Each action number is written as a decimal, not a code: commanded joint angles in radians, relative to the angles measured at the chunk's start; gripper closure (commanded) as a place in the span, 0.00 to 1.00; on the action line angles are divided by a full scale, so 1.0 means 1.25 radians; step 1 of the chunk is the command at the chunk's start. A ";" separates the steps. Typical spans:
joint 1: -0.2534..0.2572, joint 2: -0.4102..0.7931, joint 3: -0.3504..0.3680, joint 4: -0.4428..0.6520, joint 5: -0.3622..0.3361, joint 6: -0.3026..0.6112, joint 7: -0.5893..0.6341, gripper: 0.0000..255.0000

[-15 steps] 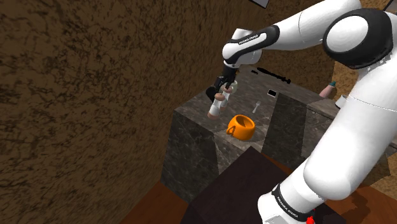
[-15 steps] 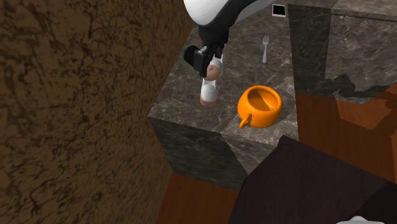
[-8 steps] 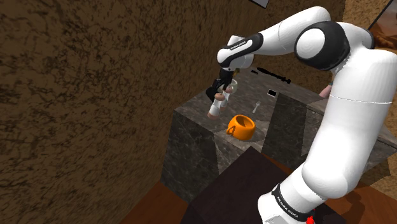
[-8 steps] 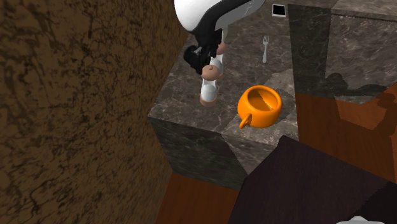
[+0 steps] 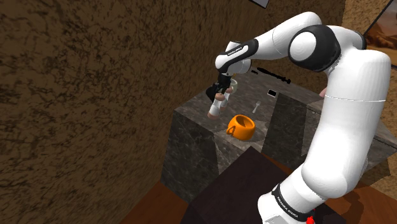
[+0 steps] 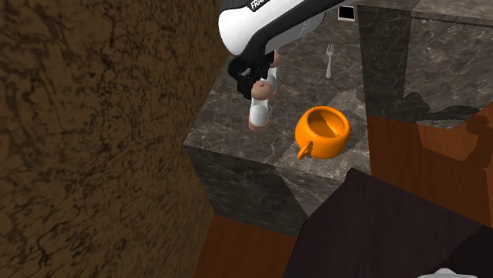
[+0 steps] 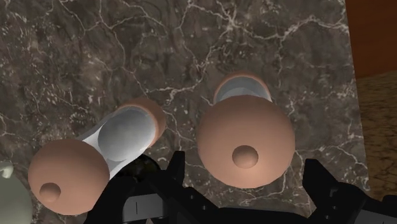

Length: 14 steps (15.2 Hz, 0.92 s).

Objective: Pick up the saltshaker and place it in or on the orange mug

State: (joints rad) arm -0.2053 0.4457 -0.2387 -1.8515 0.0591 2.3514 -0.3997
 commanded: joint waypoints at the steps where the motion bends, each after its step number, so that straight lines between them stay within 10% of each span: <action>1: 0.000 0.001 0.000 0.001 0.000 0.001 0.000 0.00; 4: 0.000 0.001 0.000 0.001 0.000 0.000 0.000 0.00; 5: 0.000 0.001 0.000 0.001 0.000 0.000 0.000 1.00; 14: 0.000 0.001 0.000 0.001 0.000 0.001 0.000 1.00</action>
State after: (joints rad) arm -0.2059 0.4468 -0.2388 -1.8503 0.0595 2.3521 -0.4004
